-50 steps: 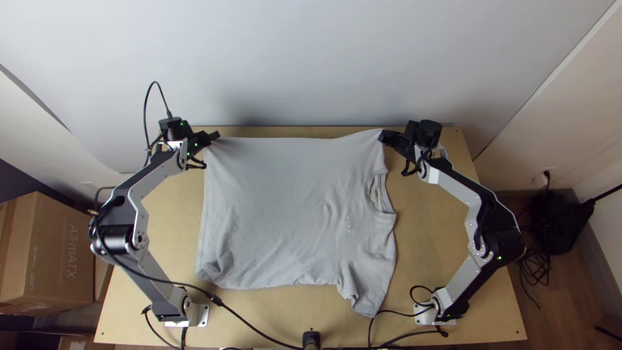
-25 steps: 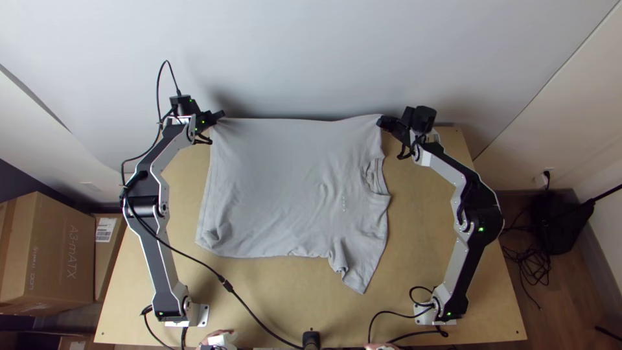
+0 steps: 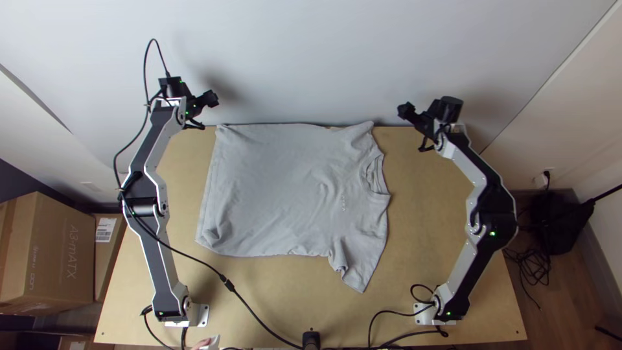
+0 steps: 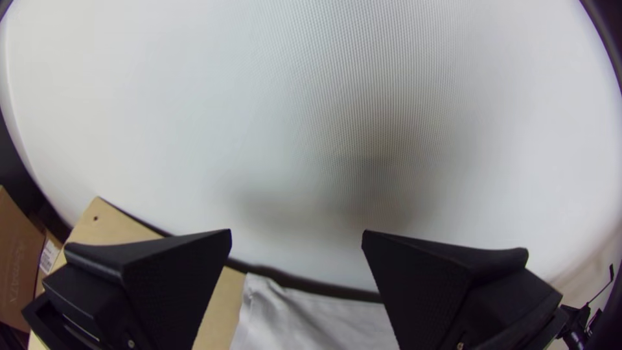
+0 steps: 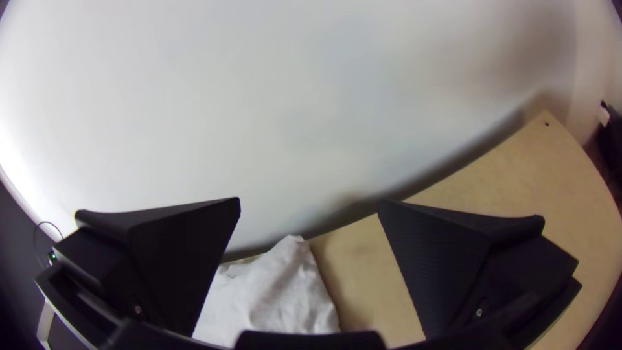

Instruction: Fold the t-shirt

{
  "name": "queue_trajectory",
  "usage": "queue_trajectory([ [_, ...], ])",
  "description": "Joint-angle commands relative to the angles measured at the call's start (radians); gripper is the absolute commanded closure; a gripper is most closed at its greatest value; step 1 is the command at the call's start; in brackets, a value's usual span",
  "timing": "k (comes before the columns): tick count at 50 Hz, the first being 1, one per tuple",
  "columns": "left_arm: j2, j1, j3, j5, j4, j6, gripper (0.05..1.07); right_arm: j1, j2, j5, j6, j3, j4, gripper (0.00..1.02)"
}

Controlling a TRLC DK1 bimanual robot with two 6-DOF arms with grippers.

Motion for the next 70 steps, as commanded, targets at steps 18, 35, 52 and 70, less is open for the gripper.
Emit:
queue_trajectory([
  [18,-0.625,0.085,-0.365,0.087,-0.177,0.051,0.09,-0.143,-0.476,-0.208,0.053,-0.134,-0.561,0.04],
  [35,-1.174,0.115,-0.836,0.112,-0.173,0.116,0.09,-0.138,-0.887,-0.211,0.033,-0.552,-0.857,0.04],
  [52,-1.390,0.097,-0.951,0.112,-0.283,0.117,0.09,0.078,-0.953,-0.188,-0.043,-0.782,-1.064,0.28],
  [70,-1.442,0.108,-0.976,0.110,-0.314,0.119,0.09,0.141,-0.784,-0.170,-0.097,-0.914,-0.920,0.42],
])
